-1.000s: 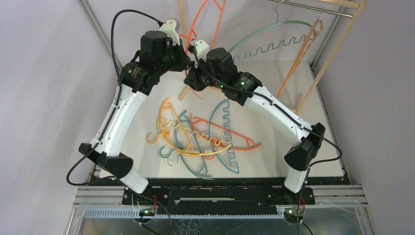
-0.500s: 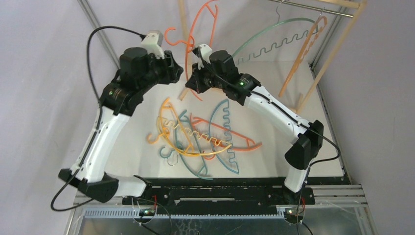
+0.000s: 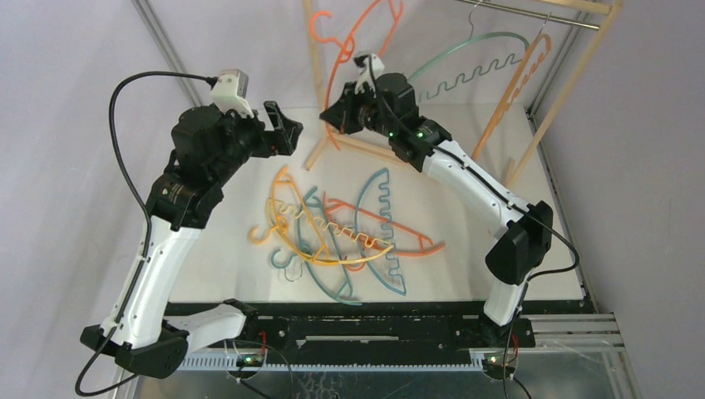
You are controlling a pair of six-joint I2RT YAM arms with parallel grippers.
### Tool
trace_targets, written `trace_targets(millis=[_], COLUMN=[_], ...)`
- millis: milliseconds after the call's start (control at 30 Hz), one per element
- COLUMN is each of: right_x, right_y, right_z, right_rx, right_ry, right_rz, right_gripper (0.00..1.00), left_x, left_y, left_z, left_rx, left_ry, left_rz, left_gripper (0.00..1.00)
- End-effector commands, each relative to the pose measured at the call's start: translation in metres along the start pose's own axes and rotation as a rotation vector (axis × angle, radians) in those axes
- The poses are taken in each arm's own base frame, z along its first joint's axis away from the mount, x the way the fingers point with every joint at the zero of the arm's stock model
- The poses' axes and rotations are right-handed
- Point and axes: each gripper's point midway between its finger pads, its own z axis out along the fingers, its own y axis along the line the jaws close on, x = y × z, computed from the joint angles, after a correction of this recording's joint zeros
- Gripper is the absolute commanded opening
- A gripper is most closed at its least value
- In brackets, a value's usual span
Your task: Organize the hangers
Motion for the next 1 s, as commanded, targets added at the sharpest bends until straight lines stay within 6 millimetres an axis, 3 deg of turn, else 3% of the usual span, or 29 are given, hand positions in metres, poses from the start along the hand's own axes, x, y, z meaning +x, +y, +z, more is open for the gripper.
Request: trace_targets(millis=[0, 100, 333, 700, 867, 967], right_x=[-0.095, -0.115, -0.137, -0.157, -0.149, -0.137], right_y=[0.022, 0.027, 0.032, -0.033, -0.067, -0.077], right_z=[-0.016, -0.015, -0.004, 0.001, -0.002, -0.002], right_rx=[-0.049, -0.086, -0.115, 0.042, 0.121, 0.141], right_ry=[-0.307, -0.380, -0.430, -0.469, -0.449, -0.432], right_rz=[0.057, 0.119, 0.140, 0.143, 0.166, 0.175], right_gripper=[0.00, 0.00, 0.00, 0.00, 0.00, 0.00], left_x=[-0.007, 0.000, 0.007, 0.017, 0.016, 0.017], left_y=[0.001, 0.003, 0.005, 0.010, 0.013, 0.013], left_z=[-0.007, -0.006, -0.004, -0.002, -0.002, 0.001], left_rx=[0.008, 0.003, -0.003, -0.014, -0.022, -0.020], left_ry=[-0.044, -0.032, -0.024, -0.010, -0.013, -0.011], left_rz=[0.016, 0.014, 0.011, 0.004, 0.003, 0.001], left_gripper=[0.94, 0.94, 0.94, 0.94, 0.94, 0.95])
